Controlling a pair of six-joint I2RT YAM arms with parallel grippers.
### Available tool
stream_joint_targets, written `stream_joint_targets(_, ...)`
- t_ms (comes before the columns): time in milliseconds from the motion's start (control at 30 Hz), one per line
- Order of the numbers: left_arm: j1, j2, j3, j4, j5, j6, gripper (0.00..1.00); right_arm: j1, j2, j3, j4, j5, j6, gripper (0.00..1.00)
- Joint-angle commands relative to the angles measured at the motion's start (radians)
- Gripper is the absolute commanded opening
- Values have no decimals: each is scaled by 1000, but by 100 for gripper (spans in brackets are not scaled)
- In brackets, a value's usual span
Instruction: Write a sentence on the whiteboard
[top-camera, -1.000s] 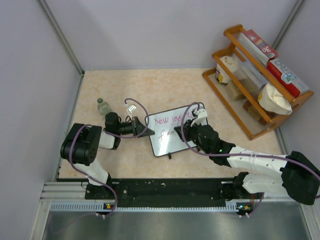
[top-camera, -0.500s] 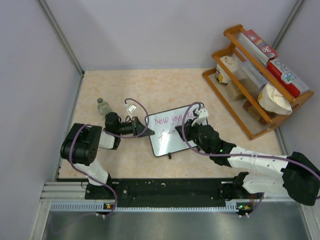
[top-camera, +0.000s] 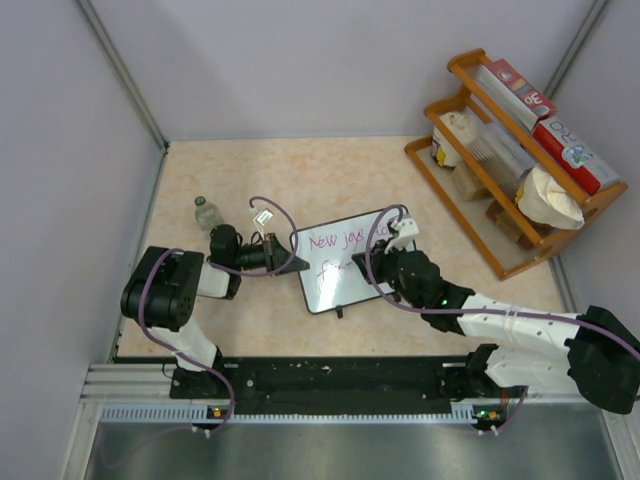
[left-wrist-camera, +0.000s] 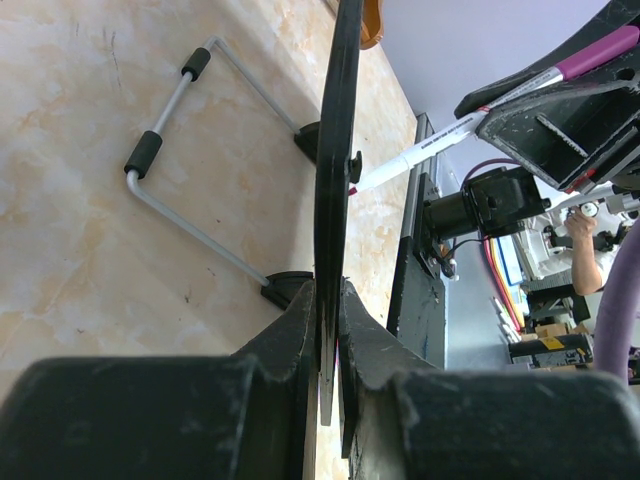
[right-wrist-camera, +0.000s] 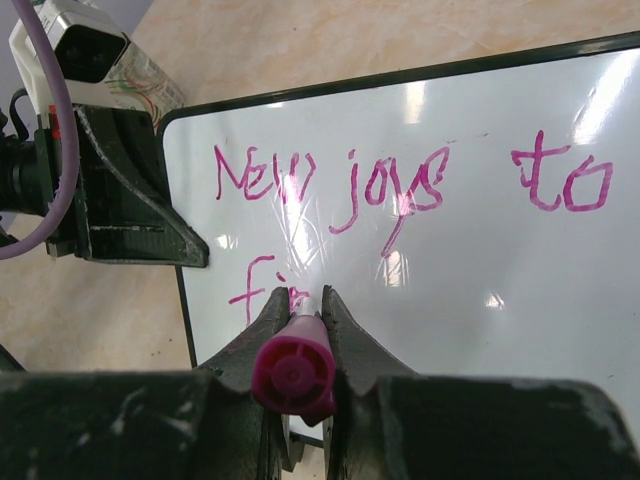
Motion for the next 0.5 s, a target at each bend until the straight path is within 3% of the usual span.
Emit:
stream_joint_targets(0, 3, 0, -3, 29, 11, -7, 0, -13, -13, -24, -18, -16, -5, 0)
stream_joint_targets(467, 3, 2, -3, 29, 11, -7, 0, -12, -54, -24, -15, -26, 7, 0)
